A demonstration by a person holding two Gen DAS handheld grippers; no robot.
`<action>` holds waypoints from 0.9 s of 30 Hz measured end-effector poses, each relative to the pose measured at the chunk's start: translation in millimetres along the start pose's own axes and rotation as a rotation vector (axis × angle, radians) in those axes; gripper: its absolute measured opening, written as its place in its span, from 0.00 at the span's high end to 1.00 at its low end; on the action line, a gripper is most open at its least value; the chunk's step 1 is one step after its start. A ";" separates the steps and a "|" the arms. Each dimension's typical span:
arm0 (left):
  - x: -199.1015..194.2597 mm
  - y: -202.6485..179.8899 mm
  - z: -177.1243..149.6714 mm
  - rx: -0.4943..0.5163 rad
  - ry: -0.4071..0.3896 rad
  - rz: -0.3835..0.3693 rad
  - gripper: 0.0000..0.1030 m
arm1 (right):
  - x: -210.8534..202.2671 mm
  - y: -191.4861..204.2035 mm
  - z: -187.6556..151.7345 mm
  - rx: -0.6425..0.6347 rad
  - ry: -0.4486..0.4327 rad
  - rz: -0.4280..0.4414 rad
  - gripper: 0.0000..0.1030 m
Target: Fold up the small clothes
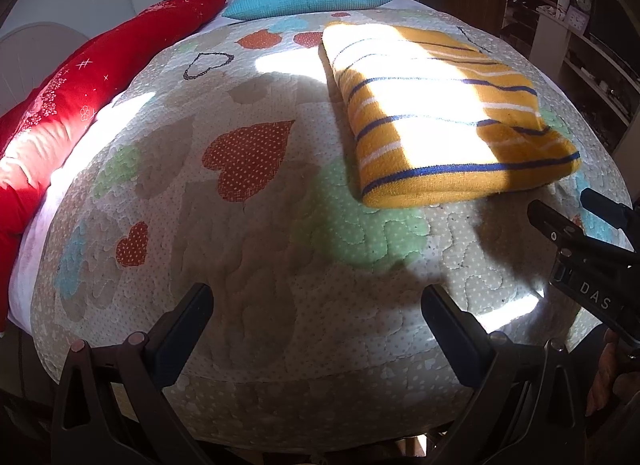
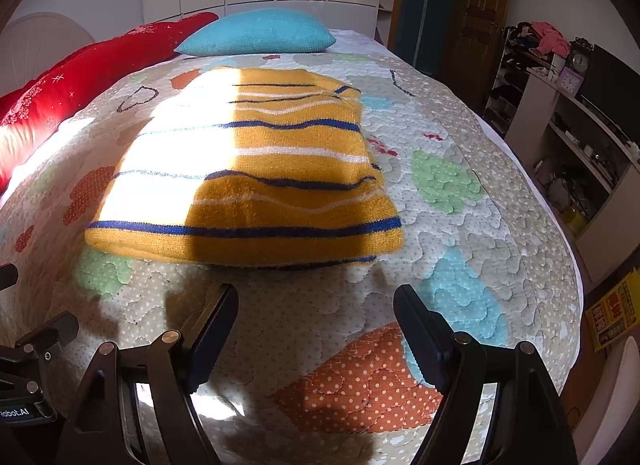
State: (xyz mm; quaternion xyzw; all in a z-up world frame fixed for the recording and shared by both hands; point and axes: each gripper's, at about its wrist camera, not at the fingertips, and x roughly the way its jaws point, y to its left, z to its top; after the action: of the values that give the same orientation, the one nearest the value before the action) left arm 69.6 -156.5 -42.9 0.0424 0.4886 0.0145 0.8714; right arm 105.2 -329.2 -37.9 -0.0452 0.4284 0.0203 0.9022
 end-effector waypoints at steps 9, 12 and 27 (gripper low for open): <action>4.5 2.8 0.4 -0.011 0.016 -0.020 0.00 | 4.6 6.3 0.7 -0.015 0.008 0.009 0.18; 5.3 3.8 -0.1 -0.016 0.018 -0.028 0.00 | 4.7 7.4 0.7 -0.017 0.007 0.010 0.18; 14.4 13.5 20.7 -0.043 -0.005 -0.106 0.00 | 12.5 4.9 13.2 0.014 0.034 -0.031 0.18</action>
State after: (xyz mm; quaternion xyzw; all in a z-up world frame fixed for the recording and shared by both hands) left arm 94.9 -143.3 -43.2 -0.0021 0.4876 -0.0212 0.8728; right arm 122.9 -323.1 -39.6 -0.0457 0.4429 0.0022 0.8954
